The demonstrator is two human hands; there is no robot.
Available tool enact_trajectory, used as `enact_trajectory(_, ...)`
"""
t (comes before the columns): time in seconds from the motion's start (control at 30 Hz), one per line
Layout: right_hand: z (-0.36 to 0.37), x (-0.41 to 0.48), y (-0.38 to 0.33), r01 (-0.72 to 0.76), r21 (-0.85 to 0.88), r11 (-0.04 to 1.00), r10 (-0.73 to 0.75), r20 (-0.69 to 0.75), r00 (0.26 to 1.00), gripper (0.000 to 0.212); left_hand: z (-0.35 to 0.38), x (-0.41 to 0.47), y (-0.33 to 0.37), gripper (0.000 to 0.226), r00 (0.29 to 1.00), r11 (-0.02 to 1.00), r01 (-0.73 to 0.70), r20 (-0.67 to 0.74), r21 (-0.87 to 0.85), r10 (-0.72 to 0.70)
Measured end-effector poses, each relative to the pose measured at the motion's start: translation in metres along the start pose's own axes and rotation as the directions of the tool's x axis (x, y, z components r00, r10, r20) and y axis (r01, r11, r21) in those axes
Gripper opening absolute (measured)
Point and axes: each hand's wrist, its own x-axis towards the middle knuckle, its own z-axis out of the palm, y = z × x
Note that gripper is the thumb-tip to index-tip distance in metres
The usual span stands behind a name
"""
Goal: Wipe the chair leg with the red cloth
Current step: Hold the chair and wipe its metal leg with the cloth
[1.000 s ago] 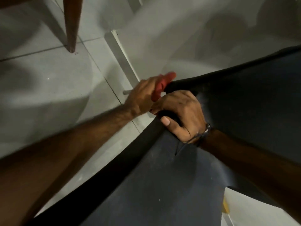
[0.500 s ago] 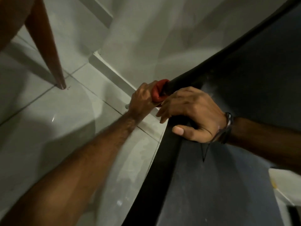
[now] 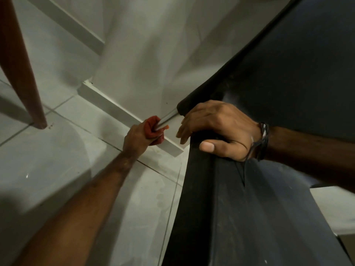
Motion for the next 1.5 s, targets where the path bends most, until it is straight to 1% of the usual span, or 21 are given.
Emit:
enact_trajectory(0.17,0.001,0.001,0.005,0.018,-0.016,1.000,-0.018,-0.013,1.000,0.094,-0.006,0.012,-0.037,0.037,0.987,0.989,0.147,0.068,-0.023,-0.145)
enact_trajectory(0.3,0.002,0.002,0.005,0.015,-0.012,1.000,-0.015,-0.022,1.000,0.095,-0.014,0.017,-0.067,0.032,0.977,0.973,0.169,0.160,-0.158,-0.144)
enact_trajectory(0.37,0.003,0.004,0.007,0.018,-0.005,1.000,-0.018,-0.022,1.000,0.095,-0.017,0.019,-0.076,0.035,0.972,0.983,0.174,0.170,-0.067,-0.160)
enact_trajectory(0.43,0.004,0.003,0.010,0.022,0.000,1.000,-0.022,-0.024,0.999,0.095,-0.017,0.017,-0.088,0.040,0.961,0.964,0.266,0.081,0.008,-0.266)
enact_trajectory(0.5,0.006,0.001,0.010,0.032,0.005,0.999,-0.032,-0.039,0.999,0.094,-0.019,0.014,-0.100,0.030,0.934,0.935,0.349,-0.056,-0.061,-0.353)
enact_trajectory(0.57,0.005,0.000,0.012,0.039,0.008,0.999,-0.038,-0.054,0.998,0.092,-0.017,0.015,-0.101,0.032,0.913,0.903,0.384,-0.069,-0.193,-0.403)
enact_trajectory(0.6,0.006,0.000,0.014,0.038,0.017,0.999,-0.036,-0.059,0.998,0.092,-0.016,0.016,-0.101,0.037,0.913,0.902,0.390,-0.050,-0.185,-0.405)
enact_trajectory(0.67,0.008,0.002,0.016,0.050,0.032,0.998,-0.047,-0.068,0.997,0.091,-0.014,0.015,-0.098,0.038,0.913,0.915,0.397,-0.071,-0.073,-0.402)
enact_trajectory(0.73,0.008,0.001,0.015,0.052,0.024,0.998,-0.050,-0.076,0.996,0.090,-0.014,0.013,-0.090,0.028,0.931,0.924,0.361,-0.109,0.127,-0.349)
enact_trajectory(0.77,0.008,0.001,0.014,0.052,0.015,0.999,-0.051,-0.077,0.996,0.090,-0.015,0.012,-0.083,0.027,0.959,0.910,0.284,-0.097,0.302,-0.267)
enact_trajectory(0.8,0.008,0.001,0.013,0.053,0.011,0.999,-0.052,-0.075,0.996,0.090,-0.019,0.010,-0.074,0.028,0.984,0.857,0.171,-0.050,0.485,-0.168)
enact_trajectory(0.83,0.007,0.001,0.013,0.052,0.009,0.999,-0.051,-0.070,0.996,0.090,-0.021,0.010,-0.061,0.031,0.997,0.790,0.060,0.005,0.610,-0.080)
enact_trajectory(0.87,0.006,0.001,0.012,0.048,0.010,0.999,-0.047,-0.070,0.996,0.090,-0.024,0.011,-0.047,0.032,0.999,0.750,-0.031,0.051,0.660,-0.004)
enact_trajectory(0.93,0.004,0.001,0.011,0.041,0.017,0.999,-0.040,-0.076,0.996,0.090,-0.028,0.012,-0.013,0.036,0.983,0.733,-0.181,0.111,0.656,0.143)
enact_trajectory(0.97,0.004,0.001,0.010,0.043,0.019,0.999,-0.041,-0.079,0.996,0.090,-0.027,0.013,0.005,0.040,0.958,0.720,-0.276,0.121,0.637,0.261)
enact_trajectory(1.03,0.003,0.002,0.008,0.048,0.019,0.999,-0.047,-0.078,0.996,0.090,-0.019,0.012,0.040,0.051,0.837,0.626,-0.471,0.092,0.622,0.539)
enact_trajectory(1.1,0.002,0.002,0.007,0.052,0.023,0.998,-0.050,-0.070,0.996,0.090,-0.012,0.010,0.070,0.056,0.732,0.567,-0.545,0.021,0.618,0.681)
enact_trajectory(1.13,0.002,0.003,0.006,0.045,0.024,0.999,-0.043,-0.067,0.997,0.090,-0.009,0.009,0.079,0.059,0.703,0.559,-0.554,-0.014,0.617,0.711)
enact_trajectory(1.23,0.002,0.003,0.007,0.041,0.032,0.999,-0.039,-0.070,0.997,0.092,-0.004,0.006,0.084,0.063,0.667,0.554,-0.558,-0.064,0.617,0.742)
enact_trajectory(1.4,0.001,0.001,0.011,0.009,0.004,1.000,-0.008,-0.079,0.997,0.094,0.012,0.007,0.076,0.064,0.769,0.721,-0.449,-0.183,0.527,0.613)
enact_trajectory(1.5,0.000,0.000,0.013,-0.008,-0.009,1.000,0.007,-0.078,0.997,0.094,0.020,0.013,0.067,0.066,0.761,0.730,-0.435,-0.218,0.528,0.611)
